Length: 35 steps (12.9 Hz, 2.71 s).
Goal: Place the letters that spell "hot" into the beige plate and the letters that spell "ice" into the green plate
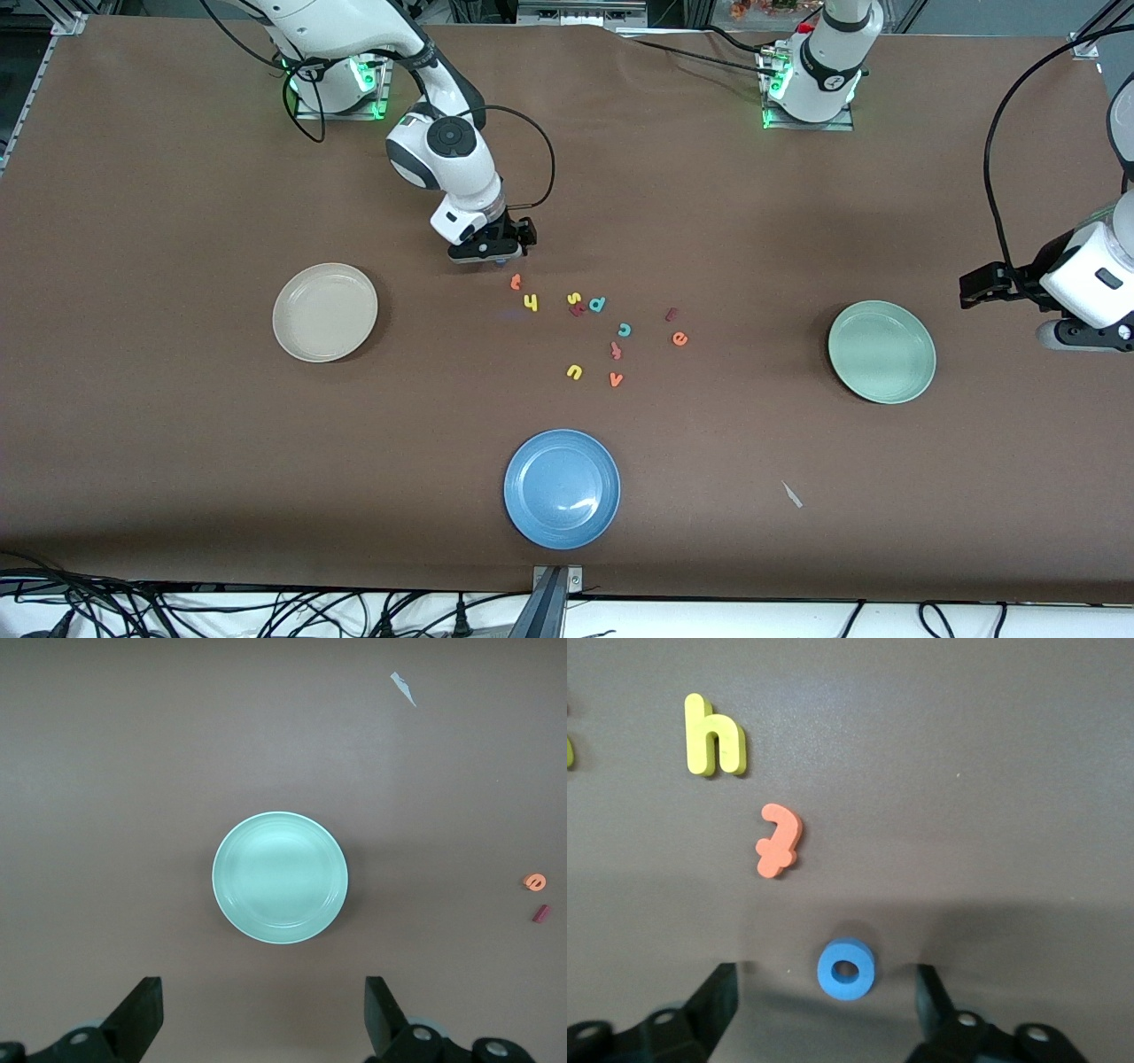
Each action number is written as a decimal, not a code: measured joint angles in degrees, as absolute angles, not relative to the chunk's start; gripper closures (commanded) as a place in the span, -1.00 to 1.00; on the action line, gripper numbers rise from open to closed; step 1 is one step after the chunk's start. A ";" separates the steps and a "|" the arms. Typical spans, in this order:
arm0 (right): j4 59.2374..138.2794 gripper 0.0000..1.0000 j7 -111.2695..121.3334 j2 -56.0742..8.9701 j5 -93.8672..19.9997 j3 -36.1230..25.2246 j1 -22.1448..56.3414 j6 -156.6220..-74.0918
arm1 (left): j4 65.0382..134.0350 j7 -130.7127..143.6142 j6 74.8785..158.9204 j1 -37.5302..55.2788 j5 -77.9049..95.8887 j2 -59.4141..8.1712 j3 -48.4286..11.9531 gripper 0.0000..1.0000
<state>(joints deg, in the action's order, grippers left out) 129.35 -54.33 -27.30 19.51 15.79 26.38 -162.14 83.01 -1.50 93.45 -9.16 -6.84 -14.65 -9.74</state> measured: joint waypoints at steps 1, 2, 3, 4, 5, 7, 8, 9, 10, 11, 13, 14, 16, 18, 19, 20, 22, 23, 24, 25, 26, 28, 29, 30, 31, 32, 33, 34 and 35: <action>129.30 -0.07 -54.33 -27.27 19.68 15.81 26.38 -162.15 | 83.05 -1.50 93.44 -9.17 -6.84 -14.65 -9.74 -1.00; 129.28 0.14 -54.33 -27.22 19.96 15.82 26.38 -162.15 | 83.11 -1.50 93.43 -9.27 -6.84 -14.68 -9.74 -1.00; 129.26 0.33 -54.34 -27.15 20.13 15.82 26.37 -162.15 | 83.25 -1.50 93.43 -9.47 -6.84 -14.77 -9.73 -1.00; 129.24 0.49 -54.34 -27.13 20.20 15.82 26.37 -162.15 | 83.52 -1.50 93.43 -9.62 -6.84 -14.92 -9.73 -1.00; 129.21 0.63 -54.34 -27.12 20.21 15.84 26.37 -162.29 | 83.75 -1.48 93.43 -9.64 -6.84 -15.08 -9.73 -1.00; 129.18 0.74 -54.39 -27.10 20.22 15.94 26.37 -162.39 | 83.83 -1.38 93.43 -9.61 -6.69 -15.39 -9.87 -1.00; 129.18 0.74 -54.39 -27.10 20.23 15.94 26.37 -162.39 | 83.83 -0.90 93.45 -9.52 -6.15 -15.55 -9.97 -1.00; 129.15 0.74 -54.39 -27.07 20.23 15.93 26.37 -162.40 | 83.83 0.40 93.47 -9.23 -4.98 -15.82 -10.03 -1.00; 129.02 0.74 -54.39 -26.90 20.32 15.91 26.35 -162.40 | 83.84 2.35 93.53 -8.65 -3.93 -16.19 -10.12 -1.00; 128.85 0.74 -54.38 -26.09 20.47 15.83 26.24 -161.78 | 83.84 5.13 93.62 -7.51 -3.53 -16.68 -10.24 -1.00; 128.36 0.74 -53.09 -21.99 20.65 15.63 24.93 -156.27 | 83.86 13.41 94.05 -4.09 -3.51 -17.96 -10.55 -1.00; 128.29 0.74 -50.27 -19.37 20.66 15.61 23.35 -153.41 | 83.88 18.06 94.76 -2.10 -3.51 -18.80 -10.61 -1.00; 128.31 0.74 -41.85 -14.76 20.40 15.52 18.69 -148.53 | 83.98 28.23 97.51 1.53 -3.51 -20.93 -10.68 -1.00; 128.49 0.74 -30.51 -12.65 17.75 15.37 13.72 -146.65 | 84.09 37.45 100.71 4.02 -3.51 -23.70 -10.68 -0.99; 128.53 0.74 -23.82 -12.61 15.76 15.18 11.00 -146.63 | 84.15 40.92 102.34 4.83 -3.51 -25.18 -10.65 -0.98; 128.57 0.74 -17.12 -12.75 13.71 14.72 8.37 -146.63 | 84.19 43.91 103.95 5.51 -3.51 -26.56 -10.68 -0.98; 128.58 0.71 -5.05 -12.96 10.86 13.06 3.91 -146.66 | 84.31 50.96 108.10 7.35 -3.35 -29.22 -10.71 -0.90; 128.59 0.49 -1.38 -13.02 10.55 12.45 2.24 -146.67 | 84.40 54.62 110.08 8.45 -3.30 -30.59 -10.72 -0.88; 128.61 -0.03 0.75 -13.14 10.47 12.02 1.12 -146.67 | 84.53 57.96 111.93 9.37 -3.29 -32.03 -10.70 -0.88; 128.63 -0.43 1.50 -13.28 10.47 11.67 0.67 -146.67 | 84.93 61.05 114.17 10.13 -3.29 -33.53 -10.71 -0.88; 128.64 -0.50 1.70 -13.44 10.45 11.51 0.63 -146.67 | 85.78 63.75 116.85 10.79 -3.29 -34.83 -10.71 -0.88; 128.64 -0.50 1.65 -13.64 9.92 11.51 0.66 -146.73 | 88.41 67.67 122.44 12.45 -3.29 -36.94 -10.73 -0.88; 128.63 -0.52 1.49 -13.65 8.84 11.52 0.69 -146.73 | 90.06 68.80 124.68 13.36 -3.29 -37.65 -10.75 -0.88; 128.61 -0.58 0.82 -13.65 7.49 11.62 0.74 -146.73 | 91.81 69.63 126.57 14.19 -3.29 -38.12 -10.74 -0.88; 128.40 -0.58 -1.03 -13.65 6.46 12.13 0.78 -146.74 | 93.62 70.23 128.29 14.93 -3.29 -38.39 -10.76 -0.89; 128.04 -0.58 -4.27 -13.66 6.12 13.37 0.83 -146.74 | 95.19 70.70 130.05 15.69 -3.29 -38.51 -10.78 -0.89; 127.55 -0.58 -8.82 -13.72 6.02 15.39 0.98 -146.74 | 96.65 71.11 132.01 16.48 -3.29 -38.54 -10.79 -0.89; 126.84 -0.59 -14.20 -14.03 5.95 17.72 1.63 -146.74 | 97.99 71.31 133.84 17.18 -3.29 -38.54 -10.79 -0.88; 125.85 -0.60 -20.18 -14.67 5.94 19.36 3.36 -146.74 | 99.30 71.32 135.49 17.66 -3.29 -38.55 -10.80 -0.72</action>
